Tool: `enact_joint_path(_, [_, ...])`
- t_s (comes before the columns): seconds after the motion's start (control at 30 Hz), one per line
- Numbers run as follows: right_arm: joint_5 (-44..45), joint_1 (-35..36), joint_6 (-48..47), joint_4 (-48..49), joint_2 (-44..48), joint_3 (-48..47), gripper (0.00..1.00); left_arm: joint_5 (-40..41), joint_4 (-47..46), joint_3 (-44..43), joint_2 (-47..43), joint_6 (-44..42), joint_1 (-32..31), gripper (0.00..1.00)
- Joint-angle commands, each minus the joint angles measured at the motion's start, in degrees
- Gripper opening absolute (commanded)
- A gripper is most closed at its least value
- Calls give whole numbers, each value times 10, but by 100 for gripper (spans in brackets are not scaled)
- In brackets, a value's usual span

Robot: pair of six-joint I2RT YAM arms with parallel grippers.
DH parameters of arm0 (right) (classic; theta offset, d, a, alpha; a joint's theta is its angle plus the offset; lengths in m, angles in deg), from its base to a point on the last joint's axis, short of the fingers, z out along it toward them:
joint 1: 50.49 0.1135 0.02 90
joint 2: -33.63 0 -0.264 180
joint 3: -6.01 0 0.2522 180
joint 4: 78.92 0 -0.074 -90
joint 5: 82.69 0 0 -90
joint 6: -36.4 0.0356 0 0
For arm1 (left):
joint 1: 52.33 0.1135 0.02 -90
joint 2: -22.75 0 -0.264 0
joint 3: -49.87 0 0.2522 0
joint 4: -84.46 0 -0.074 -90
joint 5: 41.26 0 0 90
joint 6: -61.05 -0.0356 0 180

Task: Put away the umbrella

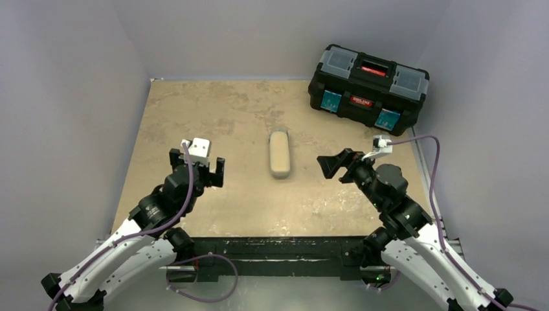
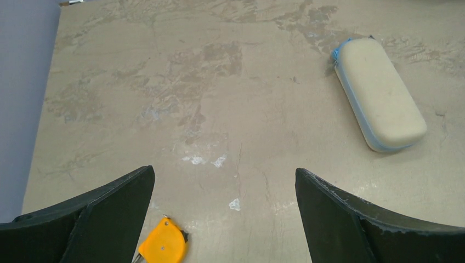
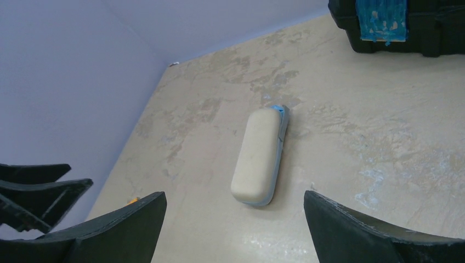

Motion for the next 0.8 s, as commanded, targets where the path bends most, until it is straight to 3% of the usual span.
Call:
enact_joint_path(0.0, [15, -1, 28, -23, 57, 17, 99, -7, -43, 52, -30, -10, 4, 100])
enact_joint_path(0.5, [50, -1, 93, -140, 176, 48, 99, -9, -23, 52, 1, -22, 4, 98])
enact_joint_path(0.77, [63, -1, 117, -150, 213, 56, 99, -21, -19, 51, 8, -20, 4, 97])
